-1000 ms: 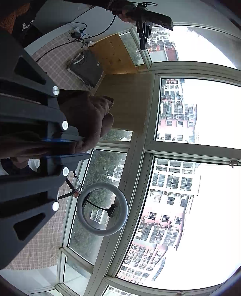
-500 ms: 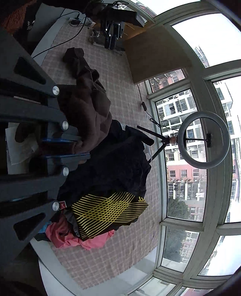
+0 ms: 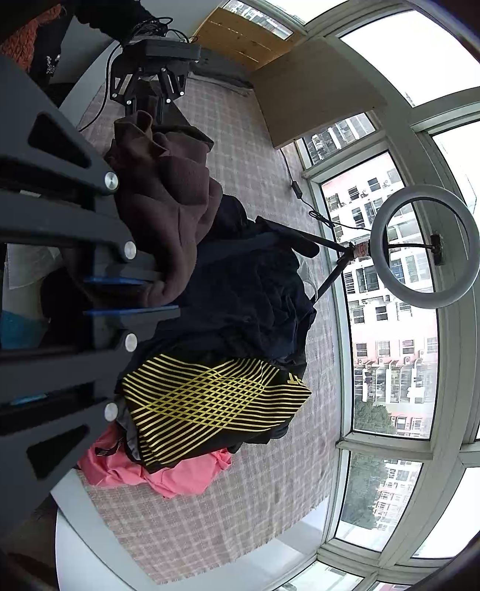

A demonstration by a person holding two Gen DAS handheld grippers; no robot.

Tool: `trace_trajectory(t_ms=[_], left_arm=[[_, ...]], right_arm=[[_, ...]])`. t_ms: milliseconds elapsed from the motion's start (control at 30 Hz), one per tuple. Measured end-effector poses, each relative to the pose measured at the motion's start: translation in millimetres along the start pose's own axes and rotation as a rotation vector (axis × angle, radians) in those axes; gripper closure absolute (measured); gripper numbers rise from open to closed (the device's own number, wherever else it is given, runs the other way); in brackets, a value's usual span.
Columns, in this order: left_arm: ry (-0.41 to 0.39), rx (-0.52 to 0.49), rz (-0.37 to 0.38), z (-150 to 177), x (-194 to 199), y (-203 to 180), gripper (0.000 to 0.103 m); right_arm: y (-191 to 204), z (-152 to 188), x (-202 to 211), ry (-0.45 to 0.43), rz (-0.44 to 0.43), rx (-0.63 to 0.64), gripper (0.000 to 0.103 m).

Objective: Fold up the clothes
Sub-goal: 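Lift the brown garment up off the mat with both tools, holding it stretched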

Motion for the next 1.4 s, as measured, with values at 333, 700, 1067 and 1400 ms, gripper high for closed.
trace_trajectory(t_ms=[333,700,1067,1400], left_arm=[[-0.049,0.267,0.071,-25.7,-15.5,35.0,0.093],[-0.084,0.104,0.023,-13.6,-6.9,7.1,0.061],[-0.162,0.310,-0.131,-38.0,36.8,96.5,0.098],[-0.421,0.425,-0.499,-56.3,335.1,274.5,0.098]], right_arm=[[-9.3,-2.6,-4.9,0.018,-0.011,0.001,0.094],[-22.9,1.6,-9.9,0.034,-0.003,-0.055,0.094],[-2.8,-4.5,-4.2,0.006,-0.014,-0.028,0.094],[203.3,-121.3,104.0,-0.309,-0.138,0.342,0.095]])
Point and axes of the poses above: each gripper's, at about its wrist camera, not at the fingertips, and x roughly against the way its jaws point, y to its left, z to its underside, the point moved 9 cm from there along -x, roughly the way its jaws point, and after that the axes turned 11 degrees about -z, right-handed, at the moved point
